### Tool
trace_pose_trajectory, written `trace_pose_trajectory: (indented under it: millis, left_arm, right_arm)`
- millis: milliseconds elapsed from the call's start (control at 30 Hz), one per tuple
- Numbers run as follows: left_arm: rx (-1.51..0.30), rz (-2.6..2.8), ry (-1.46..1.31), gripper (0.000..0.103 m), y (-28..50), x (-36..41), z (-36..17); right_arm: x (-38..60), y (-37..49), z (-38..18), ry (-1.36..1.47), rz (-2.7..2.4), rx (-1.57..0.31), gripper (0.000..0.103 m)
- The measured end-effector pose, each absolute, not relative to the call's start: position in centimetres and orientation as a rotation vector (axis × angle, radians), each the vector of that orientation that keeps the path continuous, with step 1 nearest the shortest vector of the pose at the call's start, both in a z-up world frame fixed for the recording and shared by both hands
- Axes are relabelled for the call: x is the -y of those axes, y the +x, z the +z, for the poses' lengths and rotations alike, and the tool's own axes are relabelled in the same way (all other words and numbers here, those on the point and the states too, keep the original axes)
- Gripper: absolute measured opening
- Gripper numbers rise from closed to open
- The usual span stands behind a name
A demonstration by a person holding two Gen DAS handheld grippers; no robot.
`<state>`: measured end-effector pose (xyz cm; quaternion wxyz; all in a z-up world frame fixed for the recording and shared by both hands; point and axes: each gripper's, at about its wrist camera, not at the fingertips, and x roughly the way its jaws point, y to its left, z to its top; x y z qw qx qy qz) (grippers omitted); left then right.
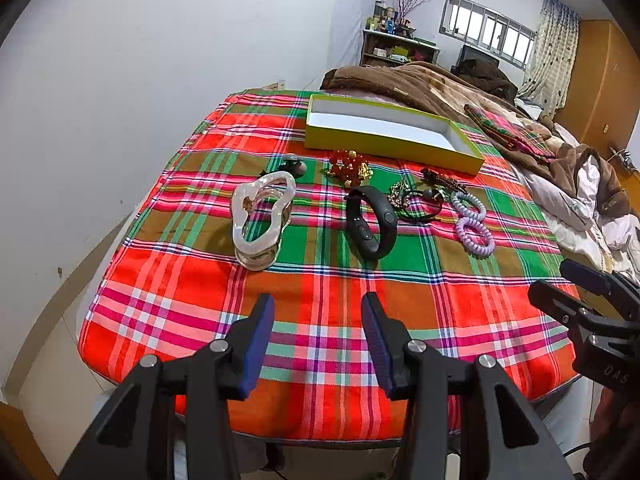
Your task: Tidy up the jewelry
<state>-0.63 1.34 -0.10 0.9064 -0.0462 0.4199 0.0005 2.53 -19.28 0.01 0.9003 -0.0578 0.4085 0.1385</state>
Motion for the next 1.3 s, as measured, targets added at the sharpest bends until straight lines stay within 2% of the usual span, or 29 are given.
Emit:
trace_pose_trajectory:
  millis: [800, 900, 1200, 1300]
  left_arm:
    - [-0.852, 0.087, -0.203, 0.047, 2.9, -6.9, -0.1]
    - [-0.858, 0.086, -0.214, 0.052, 4.4, -7.6, -0.6]
    - [-0.866, 0.04, -0.212, 0.053, 6.3, -7.6, -1.1]
    - [-0.838, -0.004, -0.176, 0.065, 6.2, -6.5, -0.6]
  right_arm:
    - [19.7, 5.9, -0.4, -0.068, 0.35, -0.839, 0.073]
    - [19.9, 6.8, -0.8, -0.065, 0.347, -0.85, 0.073]
    - [20.2, 8.8, -1.9, -0.077, 0.325, -0.878, 0.073]
    - [20.2, 9.3, -2.2, -0.078, 0.32, -0.883, 0.073]
